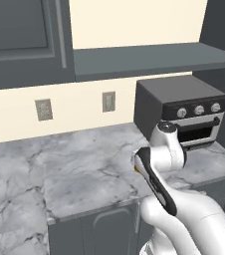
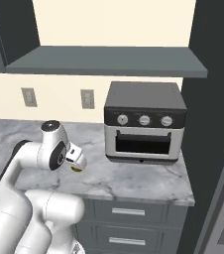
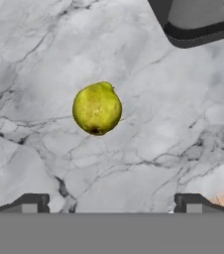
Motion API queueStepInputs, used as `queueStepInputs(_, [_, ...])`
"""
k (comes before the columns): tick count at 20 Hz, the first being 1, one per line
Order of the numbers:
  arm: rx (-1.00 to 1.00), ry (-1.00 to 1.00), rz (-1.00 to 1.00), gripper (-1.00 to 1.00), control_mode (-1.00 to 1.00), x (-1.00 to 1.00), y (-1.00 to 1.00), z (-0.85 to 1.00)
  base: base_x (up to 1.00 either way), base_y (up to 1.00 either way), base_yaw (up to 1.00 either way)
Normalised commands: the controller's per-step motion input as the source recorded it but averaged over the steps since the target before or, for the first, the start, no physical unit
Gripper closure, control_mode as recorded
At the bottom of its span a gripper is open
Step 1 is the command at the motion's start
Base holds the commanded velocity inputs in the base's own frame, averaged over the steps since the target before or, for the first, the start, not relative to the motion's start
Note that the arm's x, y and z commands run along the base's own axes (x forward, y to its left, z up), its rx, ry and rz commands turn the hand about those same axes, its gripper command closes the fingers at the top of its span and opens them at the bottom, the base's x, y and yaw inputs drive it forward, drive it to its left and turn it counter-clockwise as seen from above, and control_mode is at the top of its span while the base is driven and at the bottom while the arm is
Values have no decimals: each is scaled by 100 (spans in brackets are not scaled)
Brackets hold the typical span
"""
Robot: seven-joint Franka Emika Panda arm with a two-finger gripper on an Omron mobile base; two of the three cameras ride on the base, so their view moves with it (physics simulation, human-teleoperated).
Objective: Place the beer and liquor on the top shelf of the fridge to keep them out of children's reach, and place the pear on lower shelves for easy access.
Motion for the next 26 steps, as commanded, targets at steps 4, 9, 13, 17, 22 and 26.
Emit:
queueStepInputs(4, [0,1,0,-100,-100,35,2,-36,0,0,0])
queueStepInputs(9, [0,2,0,-100,-100,33,12,-25,0,0,0])
queueStepInputs(13, [0,4,0,-100,-100,29,7,-30,0,0,0])
queueStepInputs(17, [0,5,-1,-100,-100,20,0,-27,0,0,0])
queueStepInputs(22, [0,8,-6,-100,-100,1,-3,-19,0,0,0])
queueStepInputs(26, [0,8,-5,-100,-100,1,0,-17,0,0,0])
